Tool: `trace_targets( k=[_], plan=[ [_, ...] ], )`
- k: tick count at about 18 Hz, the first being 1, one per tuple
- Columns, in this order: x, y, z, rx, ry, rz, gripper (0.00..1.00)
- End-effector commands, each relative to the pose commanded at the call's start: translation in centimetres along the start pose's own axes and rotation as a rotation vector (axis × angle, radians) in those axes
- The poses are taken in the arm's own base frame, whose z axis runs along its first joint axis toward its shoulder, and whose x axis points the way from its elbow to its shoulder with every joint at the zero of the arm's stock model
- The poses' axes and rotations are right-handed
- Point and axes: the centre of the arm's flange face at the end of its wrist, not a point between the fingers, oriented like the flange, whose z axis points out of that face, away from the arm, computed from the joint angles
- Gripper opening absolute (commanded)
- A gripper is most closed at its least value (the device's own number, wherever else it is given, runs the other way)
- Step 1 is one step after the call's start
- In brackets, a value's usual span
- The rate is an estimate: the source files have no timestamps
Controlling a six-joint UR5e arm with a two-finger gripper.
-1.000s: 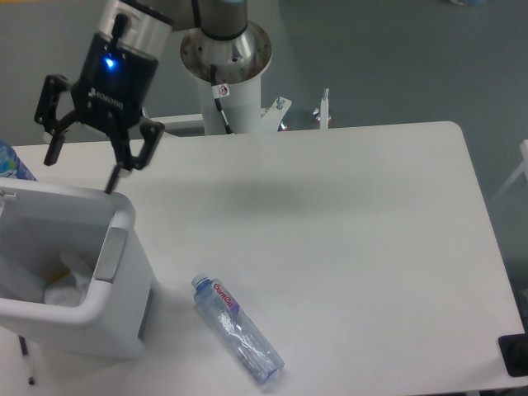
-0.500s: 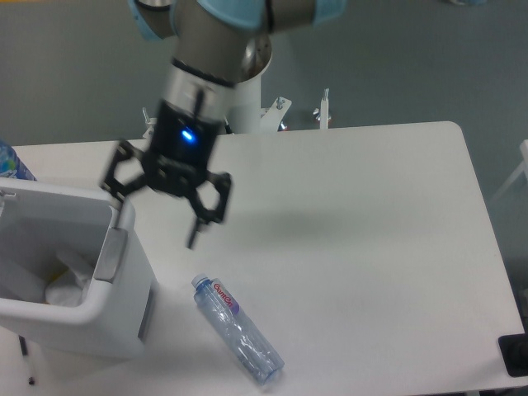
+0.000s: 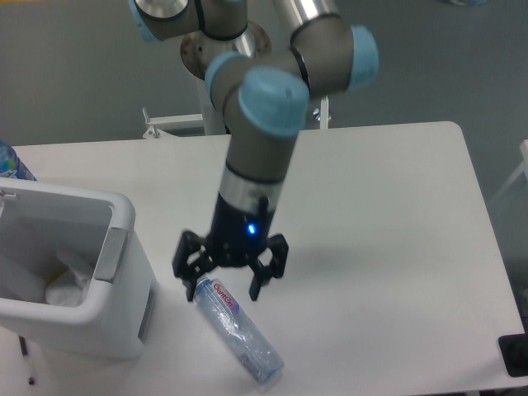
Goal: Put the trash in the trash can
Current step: 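Move the open gripper over the clear water bottle, then lower the gripper and close it around the water bottle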
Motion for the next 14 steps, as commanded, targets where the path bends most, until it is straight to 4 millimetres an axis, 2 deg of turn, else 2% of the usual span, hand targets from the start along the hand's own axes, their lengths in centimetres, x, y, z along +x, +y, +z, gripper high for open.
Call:
trace_targets(
  k=[4, 9, 14],
  plan=[
    [-0.9, -0.8, 2.1, -0.026, -0.021, -0.028, 1.00],
    [-2.6, -3.6, 4.8, -0.053, -0.116, -0.110, 1.00],
    [-3.1, -3.4, 7.9, -0.091, -0.211, -0.115, 1.00]
  ],
)
